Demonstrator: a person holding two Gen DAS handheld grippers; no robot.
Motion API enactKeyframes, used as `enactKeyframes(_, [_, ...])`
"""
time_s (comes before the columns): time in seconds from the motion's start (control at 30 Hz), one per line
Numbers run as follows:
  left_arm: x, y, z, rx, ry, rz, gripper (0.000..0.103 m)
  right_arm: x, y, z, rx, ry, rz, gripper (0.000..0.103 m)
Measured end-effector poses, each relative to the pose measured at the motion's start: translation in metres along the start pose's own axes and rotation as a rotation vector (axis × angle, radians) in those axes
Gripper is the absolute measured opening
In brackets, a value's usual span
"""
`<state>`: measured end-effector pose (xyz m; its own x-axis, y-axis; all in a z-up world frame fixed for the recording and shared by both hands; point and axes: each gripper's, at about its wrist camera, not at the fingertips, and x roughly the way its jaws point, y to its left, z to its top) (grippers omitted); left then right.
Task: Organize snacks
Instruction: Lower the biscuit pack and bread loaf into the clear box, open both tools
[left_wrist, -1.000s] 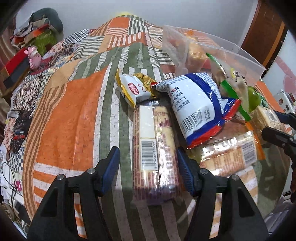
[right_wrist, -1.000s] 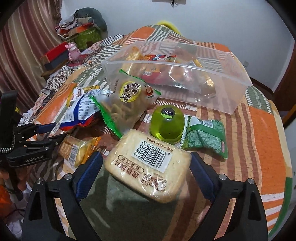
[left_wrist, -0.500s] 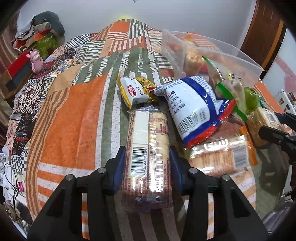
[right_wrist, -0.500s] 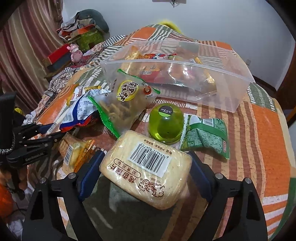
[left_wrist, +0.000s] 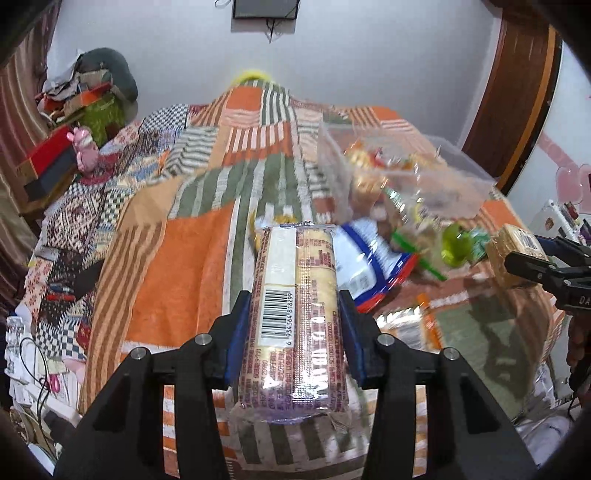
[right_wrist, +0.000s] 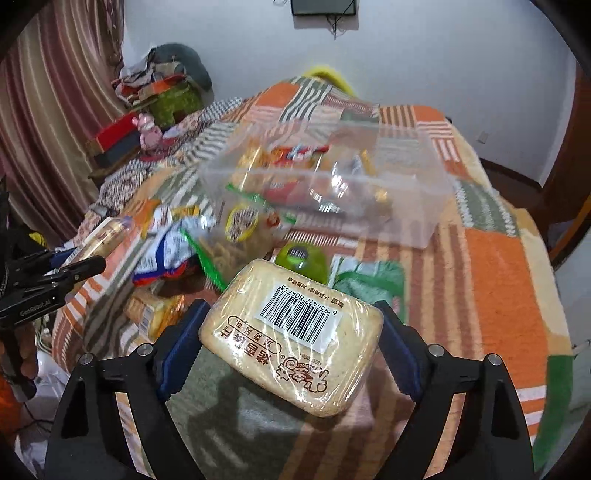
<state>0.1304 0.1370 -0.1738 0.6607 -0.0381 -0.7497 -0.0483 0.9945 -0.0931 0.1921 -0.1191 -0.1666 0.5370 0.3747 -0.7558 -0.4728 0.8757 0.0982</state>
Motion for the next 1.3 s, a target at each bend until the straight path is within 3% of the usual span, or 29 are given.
enactKeyframes(0.33, [-0.014,-0.03,0.045,0.05,-0.085,-0.035,0.045,-0.027,-0.022,0.027,0.025,-0.114,-0.046,0.086])
enactKeyframes(0.63, [-0.002,-0.06,0.091,0.087,-0.13,-0.065,0.045,-0.034,-0.048,0.058,0.037,-0.194,-0.075,0.086])
enactKeyframes(0.97, [0.039,-0.09,0.132,0.115,-0.119,-0.103,0.045,-0.018,-0.066,0.087,0.029,-0.235,-0.084,0.086])
enactKeyframes(1.3, [0.094,-0.108,0.154,0.121,-0.063,-0.135,0.045,0.018,-0.078,0.097,0.032,-0.185,-0.066,0.086])
